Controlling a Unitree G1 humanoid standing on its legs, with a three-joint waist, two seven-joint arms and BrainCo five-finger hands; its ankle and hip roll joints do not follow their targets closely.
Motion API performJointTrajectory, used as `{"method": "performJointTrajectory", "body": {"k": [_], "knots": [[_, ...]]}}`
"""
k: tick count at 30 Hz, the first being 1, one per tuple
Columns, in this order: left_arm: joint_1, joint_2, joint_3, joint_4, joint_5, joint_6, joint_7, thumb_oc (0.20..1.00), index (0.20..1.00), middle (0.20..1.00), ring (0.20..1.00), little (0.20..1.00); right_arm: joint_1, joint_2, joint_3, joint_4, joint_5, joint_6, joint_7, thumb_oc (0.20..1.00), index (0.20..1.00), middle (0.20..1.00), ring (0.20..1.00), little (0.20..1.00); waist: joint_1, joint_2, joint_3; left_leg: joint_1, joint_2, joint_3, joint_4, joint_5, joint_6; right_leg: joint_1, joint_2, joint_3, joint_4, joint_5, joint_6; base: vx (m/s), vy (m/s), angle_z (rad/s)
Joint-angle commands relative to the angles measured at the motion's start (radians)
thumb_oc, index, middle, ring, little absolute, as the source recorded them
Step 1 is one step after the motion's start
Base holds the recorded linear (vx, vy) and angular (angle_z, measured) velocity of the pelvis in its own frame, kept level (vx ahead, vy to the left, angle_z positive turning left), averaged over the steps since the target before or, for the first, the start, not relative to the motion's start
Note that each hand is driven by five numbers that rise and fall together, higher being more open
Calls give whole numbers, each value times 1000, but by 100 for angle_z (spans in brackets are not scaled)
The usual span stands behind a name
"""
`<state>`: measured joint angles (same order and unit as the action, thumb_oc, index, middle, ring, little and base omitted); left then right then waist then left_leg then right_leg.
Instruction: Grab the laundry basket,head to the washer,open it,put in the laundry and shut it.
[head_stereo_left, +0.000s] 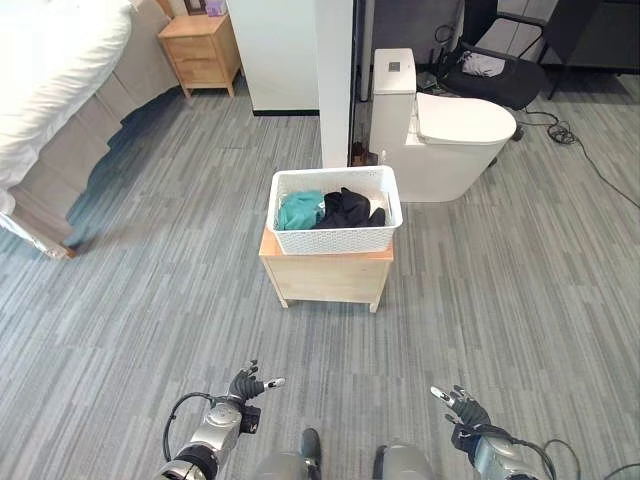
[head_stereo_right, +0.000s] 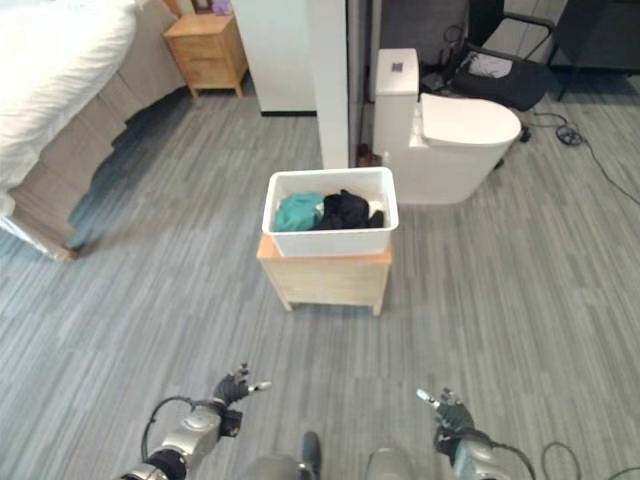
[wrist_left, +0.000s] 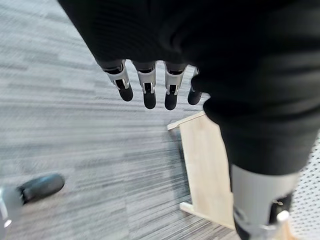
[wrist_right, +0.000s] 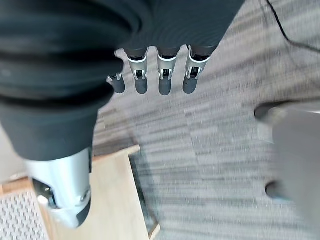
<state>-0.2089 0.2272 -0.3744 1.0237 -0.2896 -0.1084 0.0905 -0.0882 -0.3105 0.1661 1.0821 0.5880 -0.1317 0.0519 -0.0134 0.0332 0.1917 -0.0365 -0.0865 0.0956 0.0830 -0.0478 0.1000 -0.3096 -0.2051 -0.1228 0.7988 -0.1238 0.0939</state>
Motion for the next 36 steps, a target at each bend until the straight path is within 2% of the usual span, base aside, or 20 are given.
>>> {"method": "performJointTrajectory", "body": {"k": [1,3,4,6,7,10,11,12,14,16,18,19,21,22,24,25,27,28,30,36], "knots": [[-37,16,16,-23,65,-23,23,1000,1000,1000,1000,1000,-18,-17,-31,-75,-10,-46,-39,1000,1000,1000,1000,1000,-9,-17,21,29,-7,-6,12,-39,-31,29,100,40,-347,189,38,186,29,11],[-40,16,17,-17,66,-22,24,1000,1000,1000,1000,1000,-19,-19,-36,-78,-3,-48,-42,1000,1000,1000,1000,1000,-11,-16,24,41,-6,1,0,-44,-33,31,89,18,-393,191,38,174,-15,22],[-39,12,23,-3,63,-26,24,1000,1000,1000,1000,1000,-22,-22,-42,-67,7,-52,-38,1000,1000,1000,1000,1000,-17,-26,16,64,-12,5,-23,-61,-37,-7,77,-1,-539,231,50,294,-70,10],[-44,10,19,3,64,-28,25,1000,1000,1000,1000,1000,-22,-24,-39,-68,5,-52,-40,1000,1000,1000,1000,1000,-25,-29,22,83,-17,-4,-24,-74,-42,-20,89,18,-599,267,63,313,-81,-12],[-58,7,15,18,79,-27,26,1000,1000,1000,1000,1000,-13,-24,-38,-77,-3,-49,-44,1000,1000,1000,1000,1000,-43,-42,26,108,-23,-17,-26,-92,-53,-35,78,49,-705,319,82,223,-66,-7],[-84,-9,-15,72,136,-24,26,1000,1000,1000,1000,1000,-16,-24,-40,-55,-15,-45,-43,1000,1000,1000,1000,1000,-58,-51,23,155,-14,-28,-22,-121,-68,-43,73,5,-749,355,92,495,-169,17],[-76,-21,-16,105,137,-17,16,1000,1000,1000,1000,1000,13,-30,-38,-43,-32,-39,-38,1000,1000,1000,1000,1000,-69,-56,-5,194,0,-48,-17,-123,-83,-10,91,19,-743,346,72,425,-197,16],[-82,-31,-13,128,127,-19,21,1000,1000,1000,1000,1000,28,-41,-40,-43,-34,-40,-36,1000,1000,1000,1000,1000,-84,-52,-22,202,11,-64,-2,-108,-96,3,118,52,-727,339,54,551,-272,34],[-86,-44,-1,158,107,-21,23,1000,1000,1000,1000,1000,49,-47,-40,-52,-39,-39,-36,1000,1000,1000,1000,1000,-92,-50,-39,208,40,-81,52,-80,-131,20,140,31,-697,310,33,397,-249,68],[-83,-50,14,184,91,-22,22,1000,1000,1000,1000,1000,62,-56,-38,-37,-44,-36,-33,1000,1000,1000,1000,1000,-91,-52,-50,193,65,-97,142,-6,-165,58,166,16,-686,276,3,353,-271,45],[-97,-54,15,207,89,-20,24,1000,1000,1000,1000,1000,61,-60,-32,-32,-54,-38,-42,1000,1000,1000,1000,1000,-87,-65,-48,120,98,-97,295,112,-204,99,173,5,-699,254,-26,266,-276,19],[-109,-53,11,208,89,-19,25,1000,1000,1000,1000,1000,57,-65,-27,-42,-55,-39,-46,1000,1000,1000,1000,1000,-82,-76,-40,78,104,-101,367,147,-209,114,171,1,-704,245,-40,141,-175,35],[-129,-45,9,209,90,-16,34,1000,1000,1000,1000,1000,48,-73,-14,-68,-52,-37,-52,1000,1000,1000,1000,1000,-76,-91,-27,12,114,-82,399,156,-195,137,168,-4,-721,224,-52,191,-202,24],[-145,-46,5,216,93,-16,41,1000,1000,1000,1000,1000,43,-76,-9,-73,-52,-38,-53,1000,1000,1000,1000,1000,-74,-95,-18,-25,134,-44,366,128,-184,153,164,-5,-732,217,-48,278,-189,29],[-156,-47,-9,206,103,-18,50,1000,1000,1000,1000,1000,51,-86,-7,-104,-71,-41,-63,1000,1000,1000,1000,1000,-66,-97,-12,-86,189,45,194,87,-172,194,140,-26,-755,193,-30,246,1,24],[-159,-48,-11,210,105,-22,55,1000,1000,1000,1000,1000,60,-89,-4,-138,-85,-45,-68,1000,1000,1000,1000,1000,-60,-93,-12,-90,198,53,102,80,-175,206,137,-30,-758,185,-23,252,91,21],[-160,-44,-11,205,111,-22,65,1000,1000,1000,1000,1000,91,-106,6,-234,-119,-51,-69,1000,1000,1000,1000,1000,-55,-73,-14,-119,227,35,-72,186,-204,215,141,-25,-761,172,-14,247,131,28],[-159,-40,-9,206,109,-23,66,1000,1000,1000,1000,1000,100,-111,8,-255,-131,-53,-67,1000,1000,1000,1000,1000,-51,-67,-15,-128,237,16,-119,212,-210,222,142,-19,-761,165,-11,338,205,-19],[-147,-31,6,218,109,-22,63,1000,1000,1000,1000,1000,103,-120,24,-291,-174,-44,-54,1000,1000,1000,1000,1000,-48,-62,-19,-103,231,-23,-111,195,-206,239,131,3,-745,147,2,257,168,-68],[-94,-10,32,227,135,-33,59,1000,1000,1000,1000,1000,146,-114,16,-352,-288,-43,-49,1000,1000,1000,1000,1000,-40,-63,-48,-42,163,29,-128,126,-167,266,72,61,-778,174,47,159,207,-62]]}}
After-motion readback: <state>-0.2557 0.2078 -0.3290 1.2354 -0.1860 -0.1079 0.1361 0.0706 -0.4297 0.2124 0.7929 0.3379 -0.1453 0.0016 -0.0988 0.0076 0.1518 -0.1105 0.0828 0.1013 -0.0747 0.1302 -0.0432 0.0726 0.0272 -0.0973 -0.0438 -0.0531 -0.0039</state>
